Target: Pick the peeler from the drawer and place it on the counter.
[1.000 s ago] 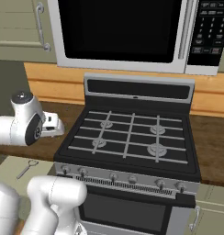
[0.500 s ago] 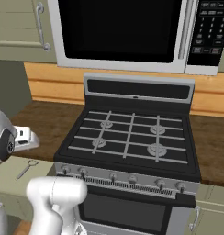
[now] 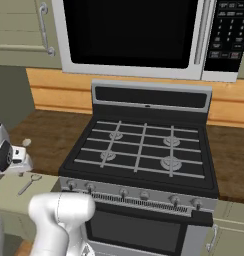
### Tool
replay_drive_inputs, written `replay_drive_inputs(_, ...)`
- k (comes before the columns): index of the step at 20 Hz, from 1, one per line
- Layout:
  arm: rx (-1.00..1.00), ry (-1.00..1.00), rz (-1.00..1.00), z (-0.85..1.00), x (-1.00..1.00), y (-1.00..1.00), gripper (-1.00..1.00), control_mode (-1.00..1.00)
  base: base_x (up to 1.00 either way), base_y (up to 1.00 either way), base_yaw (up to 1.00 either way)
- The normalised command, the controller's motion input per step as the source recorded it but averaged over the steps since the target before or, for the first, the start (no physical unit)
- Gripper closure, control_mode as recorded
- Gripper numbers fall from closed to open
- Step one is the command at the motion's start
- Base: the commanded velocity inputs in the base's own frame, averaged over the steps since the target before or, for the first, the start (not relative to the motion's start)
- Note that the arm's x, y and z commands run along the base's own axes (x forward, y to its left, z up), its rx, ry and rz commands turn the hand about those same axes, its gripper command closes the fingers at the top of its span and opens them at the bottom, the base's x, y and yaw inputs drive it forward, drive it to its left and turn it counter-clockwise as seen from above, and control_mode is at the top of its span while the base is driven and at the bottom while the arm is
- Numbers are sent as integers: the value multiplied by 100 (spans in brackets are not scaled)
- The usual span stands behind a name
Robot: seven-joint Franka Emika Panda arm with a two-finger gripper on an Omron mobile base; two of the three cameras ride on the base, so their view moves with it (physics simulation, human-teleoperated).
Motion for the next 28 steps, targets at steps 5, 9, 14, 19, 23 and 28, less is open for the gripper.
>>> replay_drive_inputs(5,-2,10,0,-49,0,45,-100,-100,0,0,0)
replay_drive_inputs(9,-5,0,0,-64,0,33,-100,-100,0,0,0)
replay_drive_inputs(14,-5,1,0,-59,2,27,-100,-100,0,0,0)
replay_drive_inputs(19,-5,9,0,-57,13,32,-100,-100,0,0,0)
replay_drive_inputs(23,-2,13,0,-46,14,36,-100,-100,0,0,0)
replay_drive_inputs(28,0,14,0,-48,-6,25,-100,-100,0,0,0)
